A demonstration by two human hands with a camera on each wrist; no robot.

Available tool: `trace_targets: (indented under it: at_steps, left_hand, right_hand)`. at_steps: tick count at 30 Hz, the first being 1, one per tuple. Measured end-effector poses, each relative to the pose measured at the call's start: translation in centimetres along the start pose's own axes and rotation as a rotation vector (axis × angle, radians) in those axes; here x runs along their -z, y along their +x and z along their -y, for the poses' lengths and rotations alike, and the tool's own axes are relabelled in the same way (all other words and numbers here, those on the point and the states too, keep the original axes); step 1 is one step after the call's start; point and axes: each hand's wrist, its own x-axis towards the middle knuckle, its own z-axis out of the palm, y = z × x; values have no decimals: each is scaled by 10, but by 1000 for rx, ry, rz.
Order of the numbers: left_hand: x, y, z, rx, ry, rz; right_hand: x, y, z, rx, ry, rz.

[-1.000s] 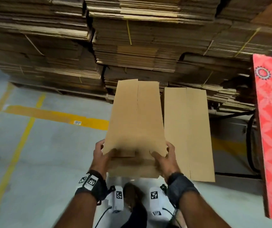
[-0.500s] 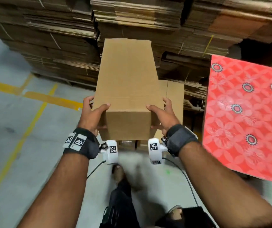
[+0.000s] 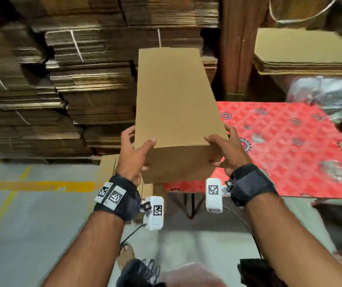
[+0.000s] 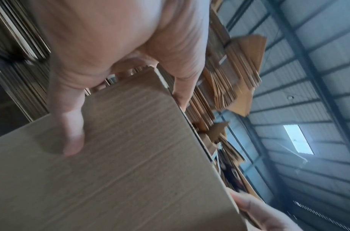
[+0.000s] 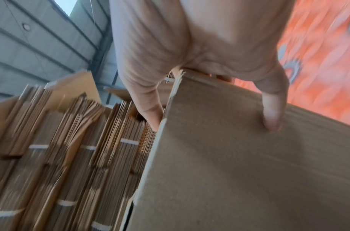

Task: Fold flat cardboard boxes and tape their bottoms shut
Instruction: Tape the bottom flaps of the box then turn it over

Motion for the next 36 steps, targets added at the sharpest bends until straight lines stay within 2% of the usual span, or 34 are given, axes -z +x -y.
trace_targets:
  at_steps: [6, 11, 18, 24, 26, 29, 36]
  left_hand:
    - [-98, -18, 34, 67, 56, 213]
    - [-152, -21, 67, 84, 149, 349]
    - [-215, 16, 96, -133, 287, 428]
    - [-248, 43, 93, -185, 331, 491]
    - [-256, 47, 92, -159, 335, 504]
    - [-266, 45, 90, -144, 327, 495]
    - [-318, 37, 91, -248, 287, 434]
  right_hand:
    - [112, -5, -23, 24, -11, -180]
    - [169, 4, -42, 59, -110, -304]
    - [222, 38, -29, 43, -138, -339]
    - [243, 66, -19, 52, -98, -371]
    - [247, 71, -20, 54, -89, -378]
    - [257, 76, -17, 79, -108, -382]
    - [310, 108, -1, 94, -170, -290]
